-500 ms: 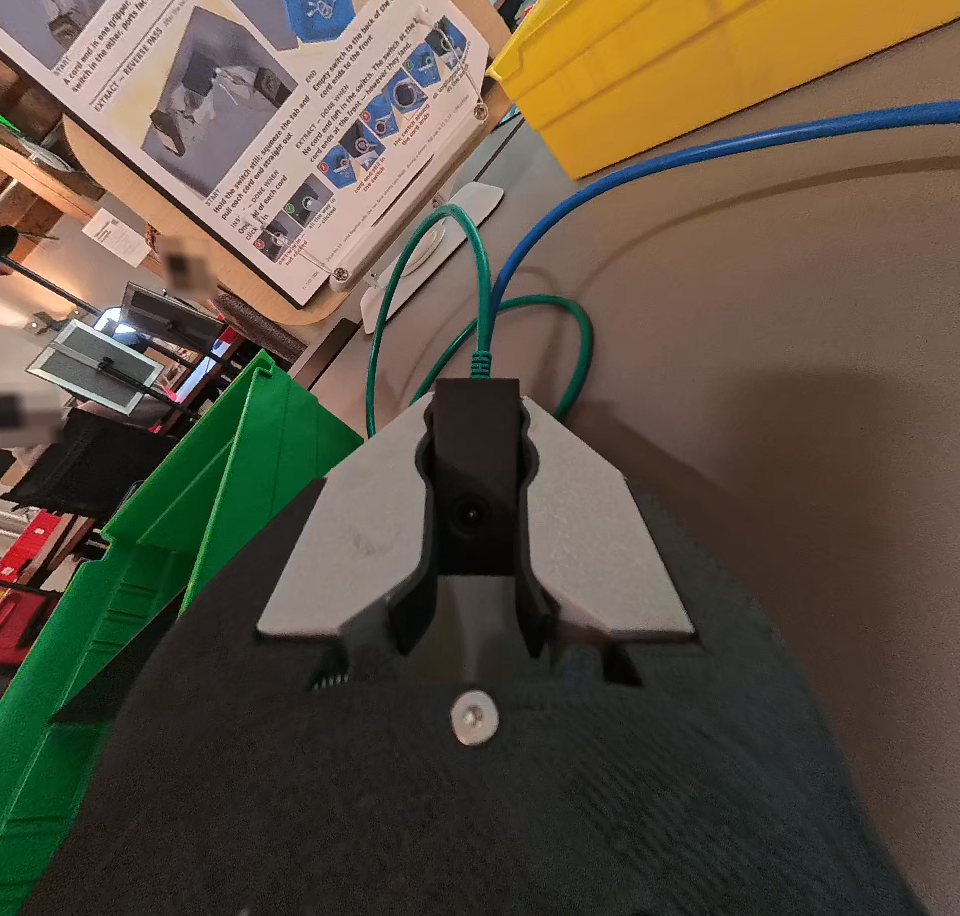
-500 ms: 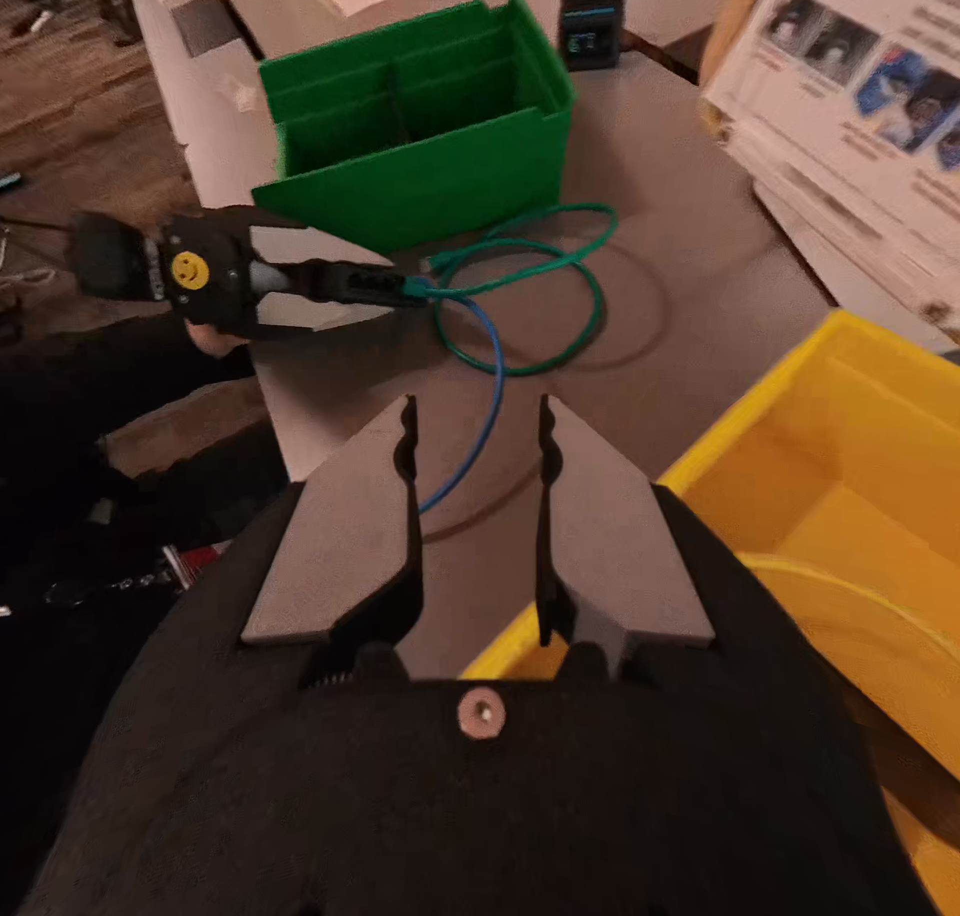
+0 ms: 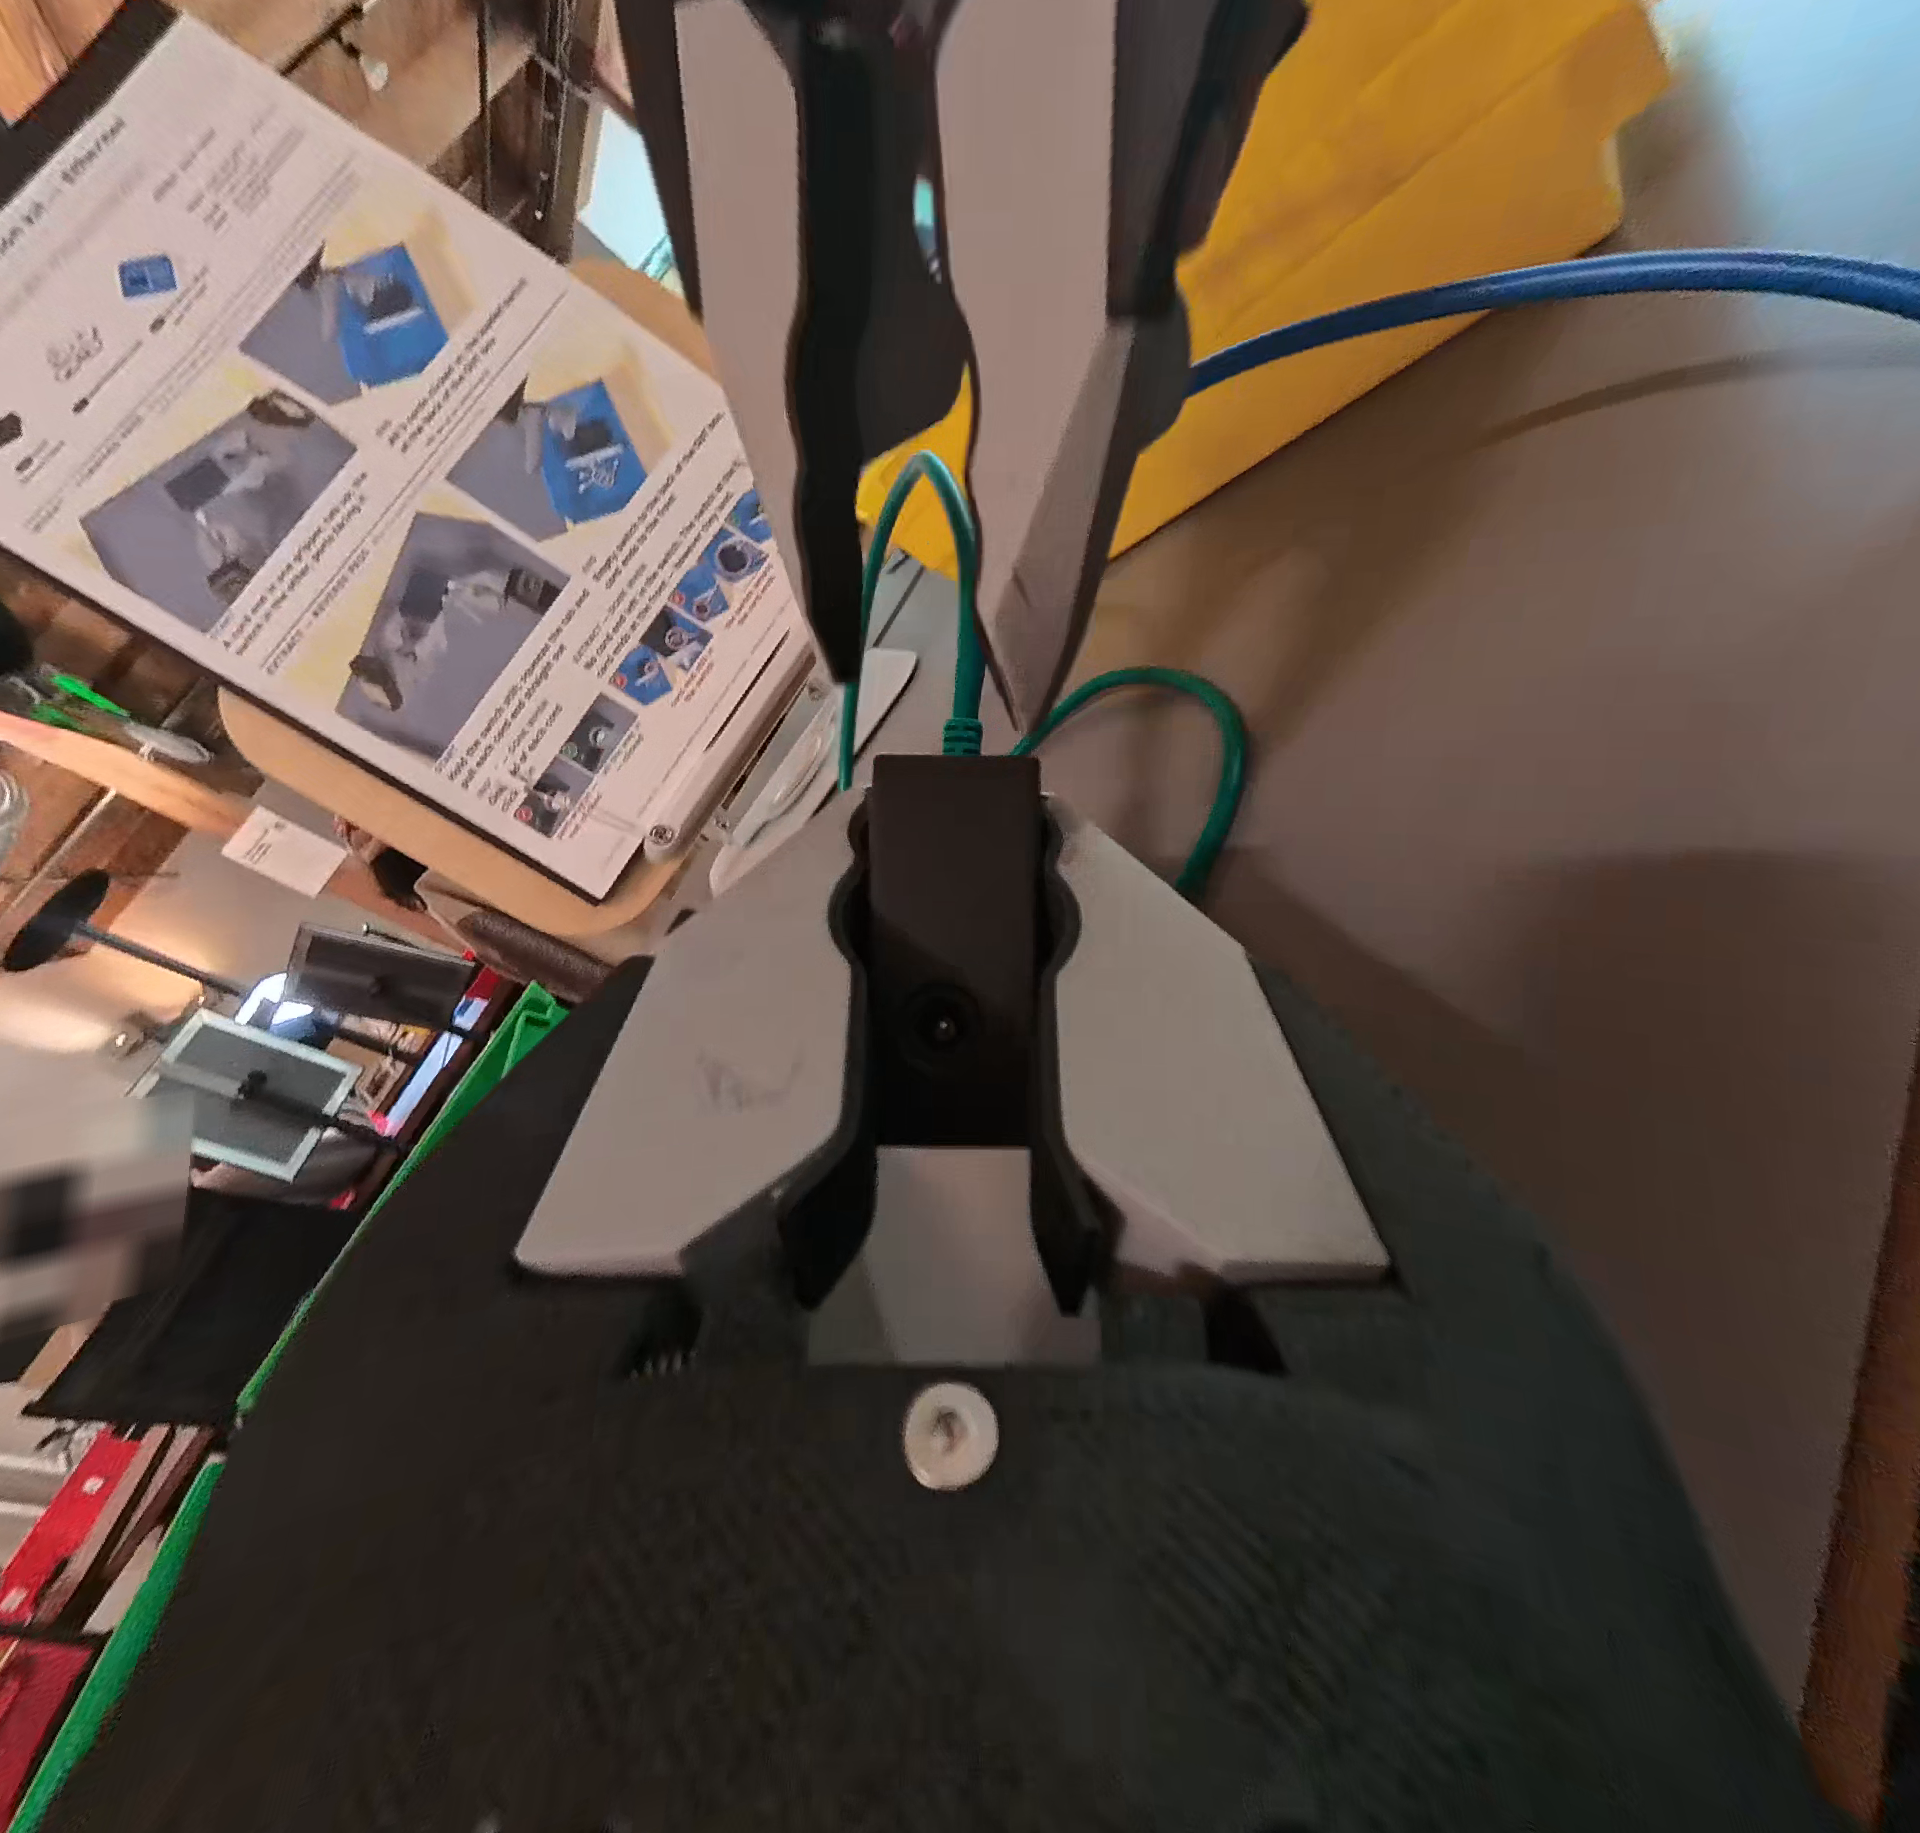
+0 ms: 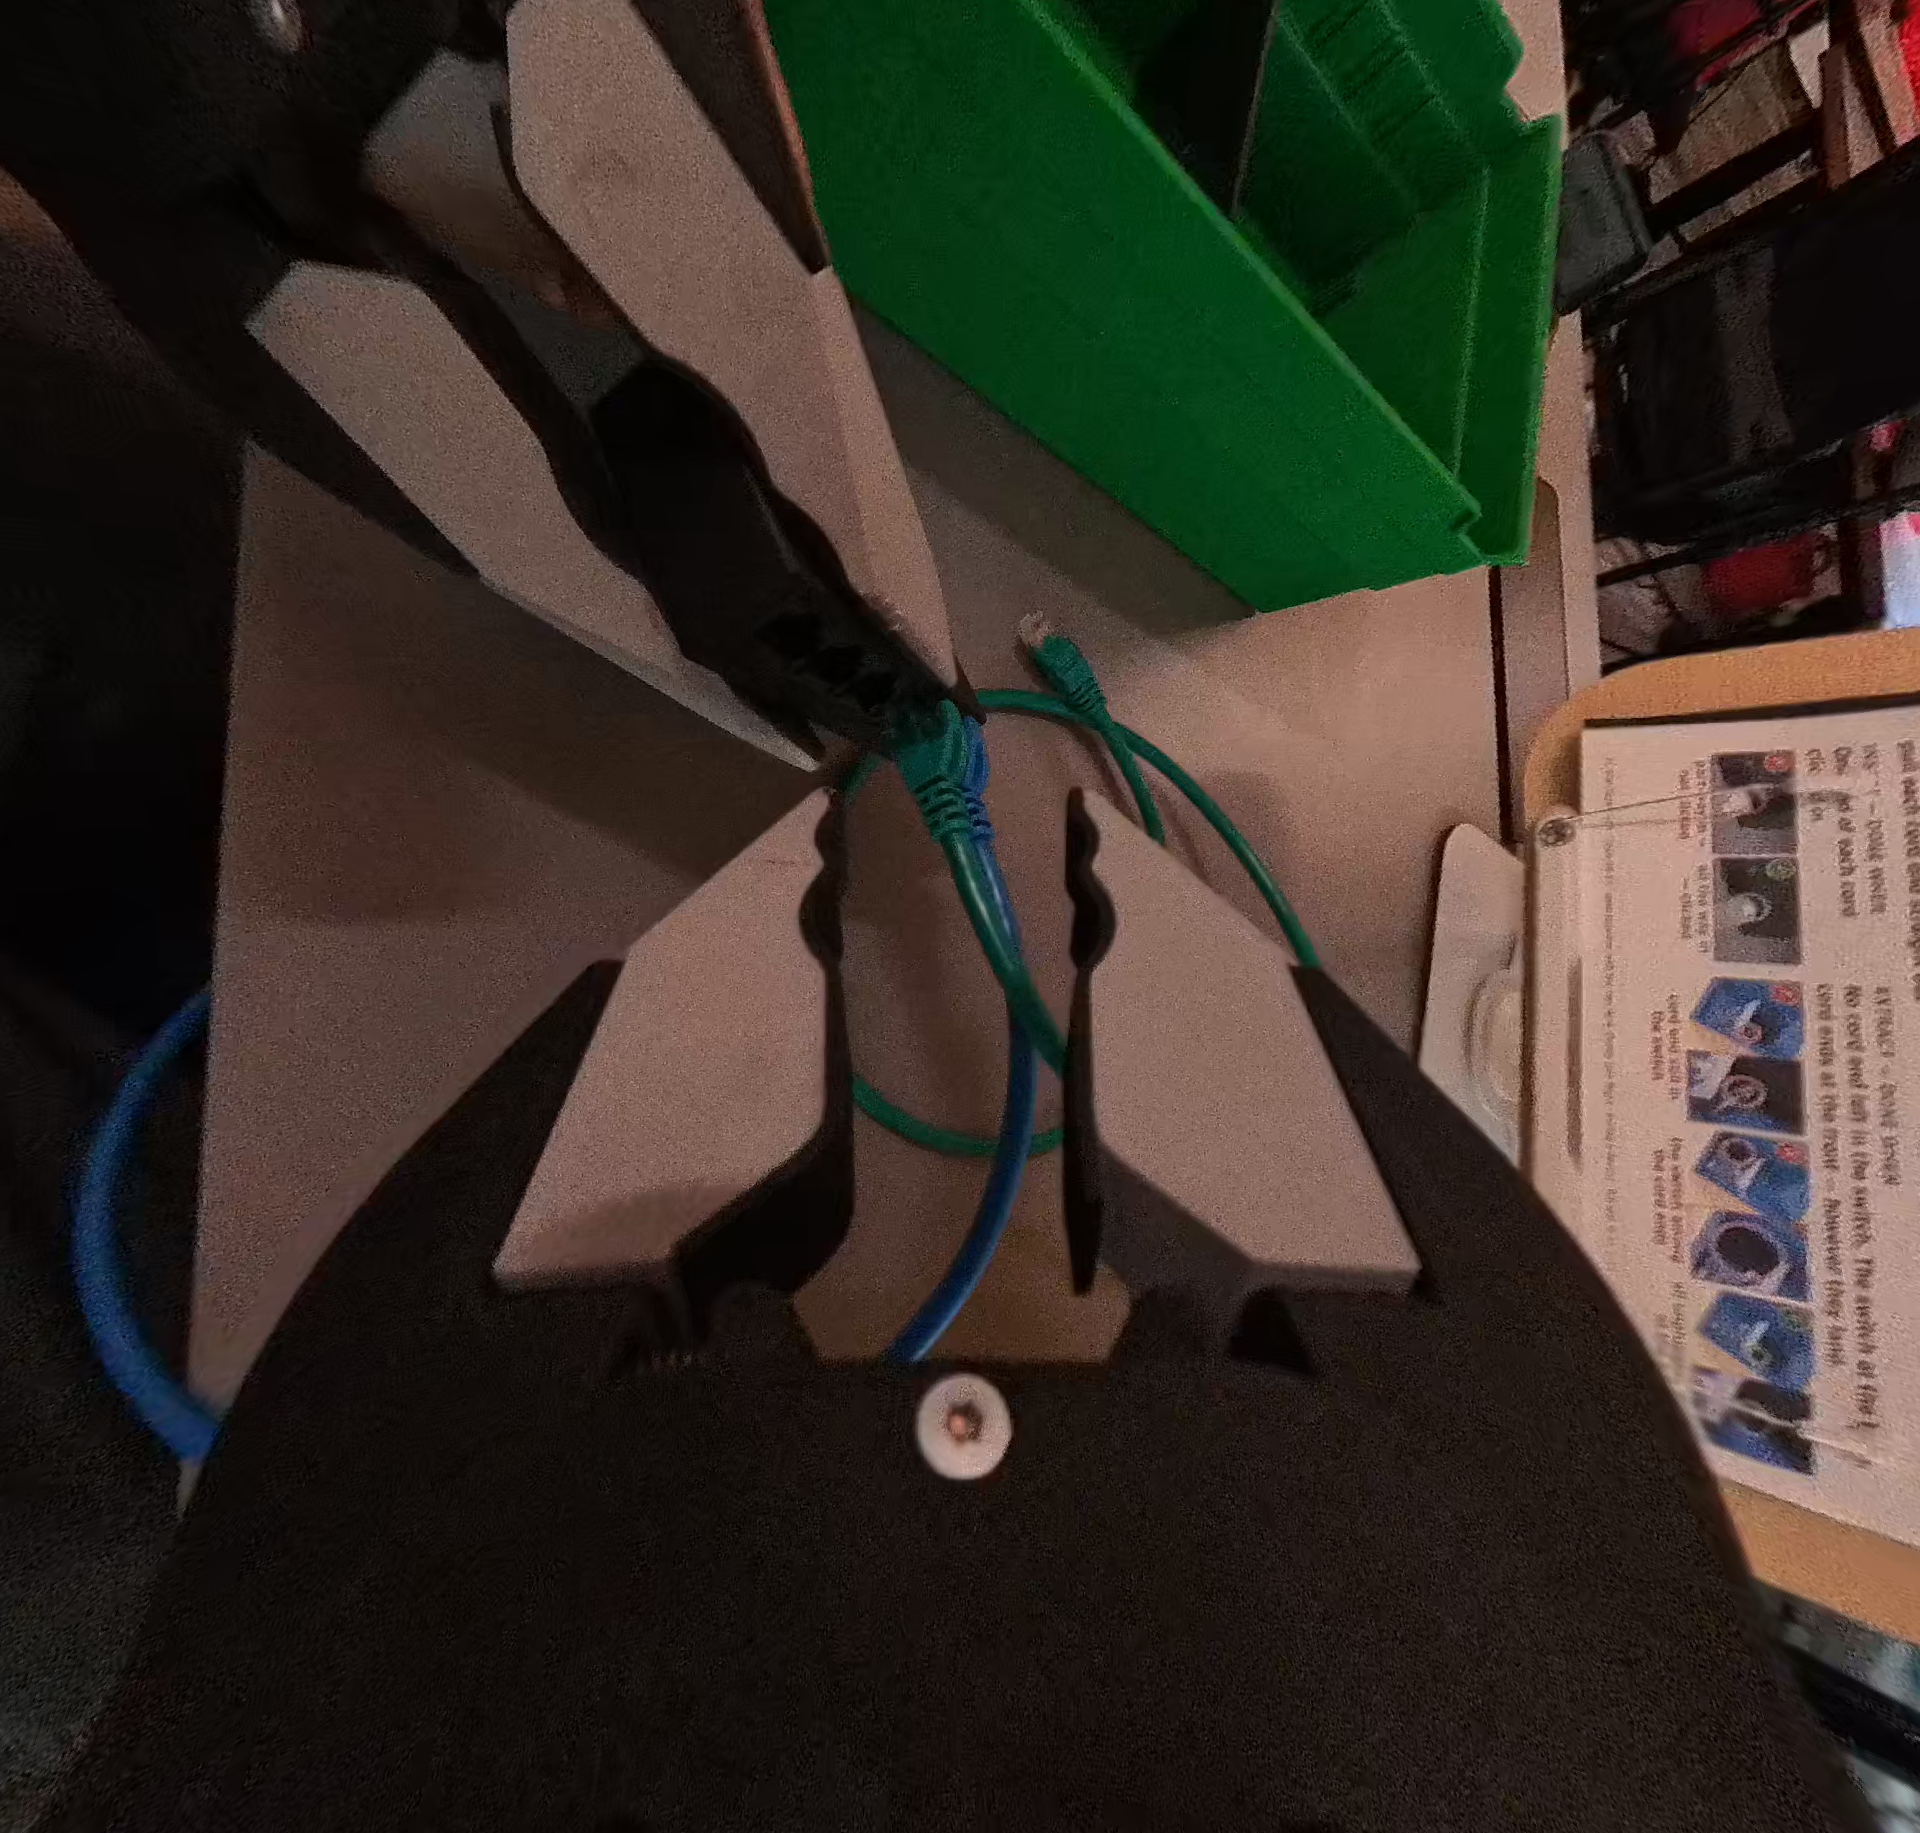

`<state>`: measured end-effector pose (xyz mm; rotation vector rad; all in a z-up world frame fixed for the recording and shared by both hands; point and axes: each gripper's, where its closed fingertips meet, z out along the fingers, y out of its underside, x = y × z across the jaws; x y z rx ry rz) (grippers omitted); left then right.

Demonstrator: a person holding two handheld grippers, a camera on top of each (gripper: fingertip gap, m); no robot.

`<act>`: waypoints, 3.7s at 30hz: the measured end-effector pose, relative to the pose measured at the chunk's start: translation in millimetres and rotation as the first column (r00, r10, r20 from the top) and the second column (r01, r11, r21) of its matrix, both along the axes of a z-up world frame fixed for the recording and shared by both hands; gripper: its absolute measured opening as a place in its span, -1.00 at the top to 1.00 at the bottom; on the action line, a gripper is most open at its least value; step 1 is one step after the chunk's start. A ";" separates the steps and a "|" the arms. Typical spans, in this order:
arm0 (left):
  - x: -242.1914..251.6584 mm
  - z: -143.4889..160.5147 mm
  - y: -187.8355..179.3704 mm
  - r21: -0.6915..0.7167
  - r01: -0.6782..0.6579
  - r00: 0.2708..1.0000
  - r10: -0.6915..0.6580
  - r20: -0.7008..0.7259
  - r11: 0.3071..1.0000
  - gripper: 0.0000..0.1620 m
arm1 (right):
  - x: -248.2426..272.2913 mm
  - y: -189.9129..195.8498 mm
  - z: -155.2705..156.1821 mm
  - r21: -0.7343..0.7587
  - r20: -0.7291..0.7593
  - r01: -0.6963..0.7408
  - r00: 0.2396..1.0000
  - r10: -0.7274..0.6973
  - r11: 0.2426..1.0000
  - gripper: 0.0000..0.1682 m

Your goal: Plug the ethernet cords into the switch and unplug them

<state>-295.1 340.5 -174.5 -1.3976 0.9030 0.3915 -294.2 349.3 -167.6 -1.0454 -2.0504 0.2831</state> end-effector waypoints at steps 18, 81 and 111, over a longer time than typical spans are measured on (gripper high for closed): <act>13.4 -0.4 -8.4 -0.023 0.112 0.993 -0.111 0.037 0.993 0.68 | -9.9 -8.1 -26.2 0.262 0.017 -0.188 0.982 0.190 0.946 0.86; 11.7 -37.1 1.0 -0.178 0.043 0.995 -0.059 -0.085 0.983 0.68 | 2.7 -6.0 -50.2 0.339 0.201 -0.279 0.954 0.220 0.899 0.89; -50.5 -38.1 29.0 -0.165 -0.313 0.949 0.302 -0.089 0.935 0.67 | 56.9 -27.5 74.0 0.057 0.038 -0.179 0.983 0.177 0.982 0.89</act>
